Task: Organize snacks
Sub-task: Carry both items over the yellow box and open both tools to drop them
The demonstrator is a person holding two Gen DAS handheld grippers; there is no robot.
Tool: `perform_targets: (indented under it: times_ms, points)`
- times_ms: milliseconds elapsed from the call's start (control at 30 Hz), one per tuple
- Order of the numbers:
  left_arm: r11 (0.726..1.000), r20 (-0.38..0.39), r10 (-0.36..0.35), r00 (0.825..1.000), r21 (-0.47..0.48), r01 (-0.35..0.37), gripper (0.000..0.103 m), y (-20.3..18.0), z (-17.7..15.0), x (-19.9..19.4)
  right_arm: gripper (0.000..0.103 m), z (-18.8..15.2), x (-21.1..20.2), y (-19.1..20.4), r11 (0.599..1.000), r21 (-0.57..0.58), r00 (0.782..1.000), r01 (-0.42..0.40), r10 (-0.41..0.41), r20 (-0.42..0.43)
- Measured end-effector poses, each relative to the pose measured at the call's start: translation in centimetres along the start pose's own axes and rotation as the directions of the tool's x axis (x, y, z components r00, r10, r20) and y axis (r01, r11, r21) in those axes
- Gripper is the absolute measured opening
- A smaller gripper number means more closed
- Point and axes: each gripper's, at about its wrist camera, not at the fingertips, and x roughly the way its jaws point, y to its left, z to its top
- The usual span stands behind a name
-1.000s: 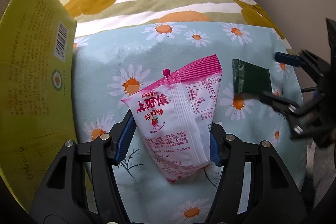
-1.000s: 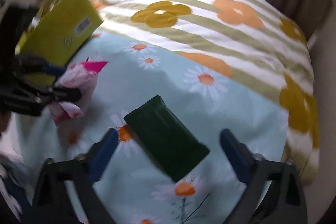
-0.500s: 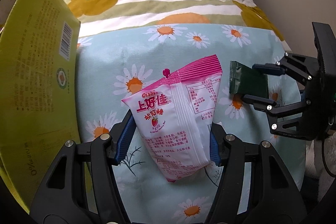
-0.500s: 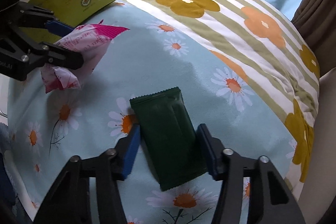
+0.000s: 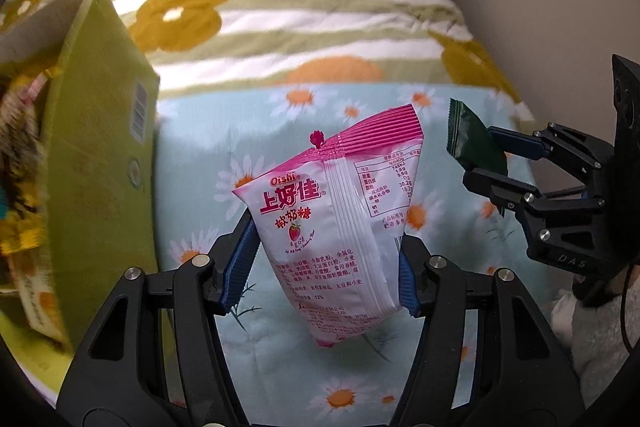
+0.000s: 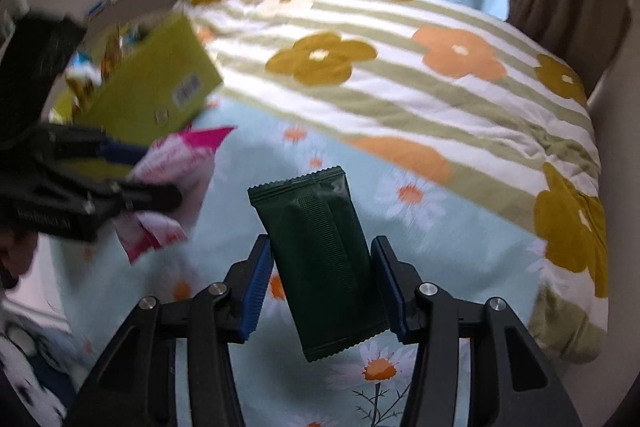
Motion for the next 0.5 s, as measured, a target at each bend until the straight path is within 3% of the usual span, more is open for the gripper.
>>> perform_targets:
  times_ms: [233,500]
  points:
    - [1.000,0.156,-0.009,0.988,-0.013,0.011,0.056,0.0,1.4,-7.9,0.046,4.4,-5.6,2.7,0.999,0.020,0.994,0.040,-0.041,0.102]
    - [0.997,0.303,0.063,0.951,-0.056,-0.048,0.056,6.7,1.2,-16.5,0.046,9.3,-8.1,9.9,0.998,-0.012,0.978,0.066,-0.063,0.198]
